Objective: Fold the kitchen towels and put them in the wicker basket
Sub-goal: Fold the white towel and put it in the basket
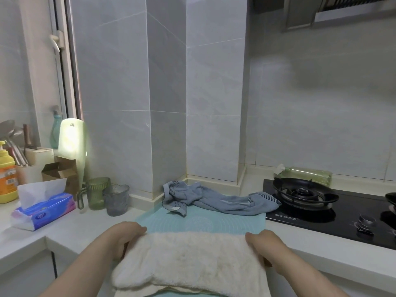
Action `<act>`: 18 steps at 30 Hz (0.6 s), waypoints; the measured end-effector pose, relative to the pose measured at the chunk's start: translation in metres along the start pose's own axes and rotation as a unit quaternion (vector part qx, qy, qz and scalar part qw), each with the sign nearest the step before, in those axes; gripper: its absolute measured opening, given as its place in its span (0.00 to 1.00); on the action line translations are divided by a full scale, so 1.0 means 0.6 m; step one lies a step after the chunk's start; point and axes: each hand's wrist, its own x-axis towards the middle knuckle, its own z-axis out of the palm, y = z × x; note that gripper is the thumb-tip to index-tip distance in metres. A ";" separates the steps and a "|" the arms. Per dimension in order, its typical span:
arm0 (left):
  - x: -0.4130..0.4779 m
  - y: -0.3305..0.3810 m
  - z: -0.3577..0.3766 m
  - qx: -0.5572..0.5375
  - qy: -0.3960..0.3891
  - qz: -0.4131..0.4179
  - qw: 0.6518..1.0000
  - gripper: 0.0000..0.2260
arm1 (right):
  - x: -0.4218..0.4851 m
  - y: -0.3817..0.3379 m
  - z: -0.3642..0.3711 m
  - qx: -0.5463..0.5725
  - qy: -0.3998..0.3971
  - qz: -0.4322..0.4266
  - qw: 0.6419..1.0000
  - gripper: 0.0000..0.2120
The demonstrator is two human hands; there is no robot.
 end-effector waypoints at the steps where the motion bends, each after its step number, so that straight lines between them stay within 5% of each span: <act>1: 0.003 -0.005 -0.001 -0.006 -0.013 0.001 1.000 0.12 | 0.005 -0.002 0.000 -0.015 -0.012 -0.003 1.000 0.10; 4: 0.012 -0.012 0.002 -0.031 -0.004 0.052 0.998 0.11 | 0.010 -0.011 0.007 -0.107 -0.043 -0.040 0.992 0.07; 8: 0.030 -0.020 -0.001 -0.098 0.046 0.105 0.989 0.16 | 0.039 -0.028 0.016 -0.115 0.019 -0.123 0.985 0.09; 13: 0.047 -0.014 0.004 -0.048 0.118 0.165 0.978 0.18 | 0.088 -0.063 0.049 -0.136 0.070 -0.162 0.975 0.14; 18: 0.067 -0.016 -0.007 -0.037 0.131 0.159 0.978 0.17 | 0.121 -0.054 0.077 -0.097 0.109 -0.177 0.973 0.04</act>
